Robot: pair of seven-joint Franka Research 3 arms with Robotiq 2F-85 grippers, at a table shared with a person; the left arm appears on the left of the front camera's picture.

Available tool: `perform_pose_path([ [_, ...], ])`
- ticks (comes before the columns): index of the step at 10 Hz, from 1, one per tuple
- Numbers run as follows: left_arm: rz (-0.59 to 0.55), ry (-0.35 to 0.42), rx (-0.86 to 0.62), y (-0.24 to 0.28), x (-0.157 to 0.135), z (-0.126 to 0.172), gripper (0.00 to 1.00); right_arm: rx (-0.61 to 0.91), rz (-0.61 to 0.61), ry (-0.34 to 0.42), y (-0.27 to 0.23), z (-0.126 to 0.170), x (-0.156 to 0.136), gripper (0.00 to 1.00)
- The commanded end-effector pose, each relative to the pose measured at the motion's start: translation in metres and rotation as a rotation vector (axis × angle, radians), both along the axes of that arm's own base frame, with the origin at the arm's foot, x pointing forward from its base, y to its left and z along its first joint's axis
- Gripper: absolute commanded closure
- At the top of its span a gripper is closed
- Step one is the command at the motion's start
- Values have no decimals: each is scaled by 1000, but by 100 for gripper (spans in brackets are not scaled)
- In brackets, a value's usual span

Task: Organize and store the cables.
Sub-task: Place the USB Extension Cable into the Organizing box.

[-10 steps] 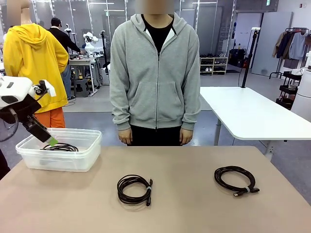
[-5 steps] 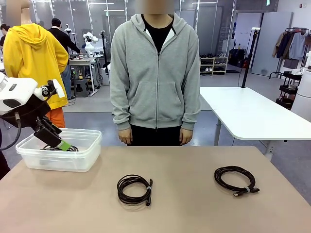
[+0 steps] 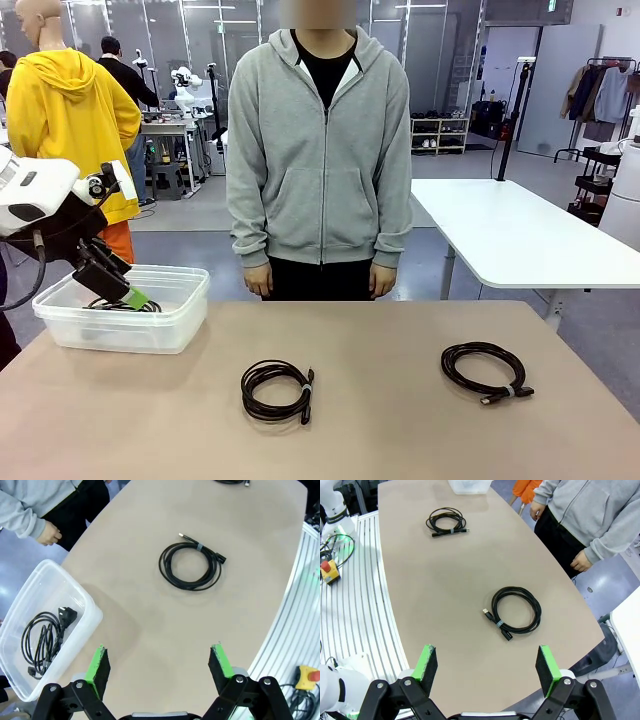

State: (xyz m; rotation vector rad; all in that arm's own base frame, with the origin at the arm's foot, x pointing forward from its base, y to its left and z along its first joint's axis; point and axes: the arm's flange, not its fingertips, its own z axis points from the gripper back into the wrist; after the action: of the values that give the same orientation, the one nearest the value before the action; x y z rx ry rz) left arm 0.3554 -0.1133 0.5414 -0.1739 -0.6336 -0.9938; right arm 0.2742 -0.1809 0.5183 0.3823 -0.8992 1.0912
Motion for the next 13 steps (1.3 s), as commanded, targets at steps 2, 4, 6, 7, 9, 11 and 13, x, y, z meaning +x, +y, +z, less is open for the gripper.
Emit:
perform_pose_path([
  [2,6,17,-16,-1,-1,-1,0,-2,1,0,1,0,0,0],
  [4,0,1,0,0,0,0,0,-2,1,0,1,0,0,0],
  [6,-104,-38,42,-30,7,11,0,-2,1,0,1,0,0,0],
  [7,-46,-30,54,-52,15,10,0,-2,1,0,1,0,0,0],
  [9,-39,8,73,-101,29,2,0,-2,1,0,1,0,0,0],
  [11,-62,20,130,-164,43,-20,0,-2,1,0,1,0,0,0],
  [13,-57,36,166,-212,58,-51,0,-2,1,0,1,0,0,0],
])
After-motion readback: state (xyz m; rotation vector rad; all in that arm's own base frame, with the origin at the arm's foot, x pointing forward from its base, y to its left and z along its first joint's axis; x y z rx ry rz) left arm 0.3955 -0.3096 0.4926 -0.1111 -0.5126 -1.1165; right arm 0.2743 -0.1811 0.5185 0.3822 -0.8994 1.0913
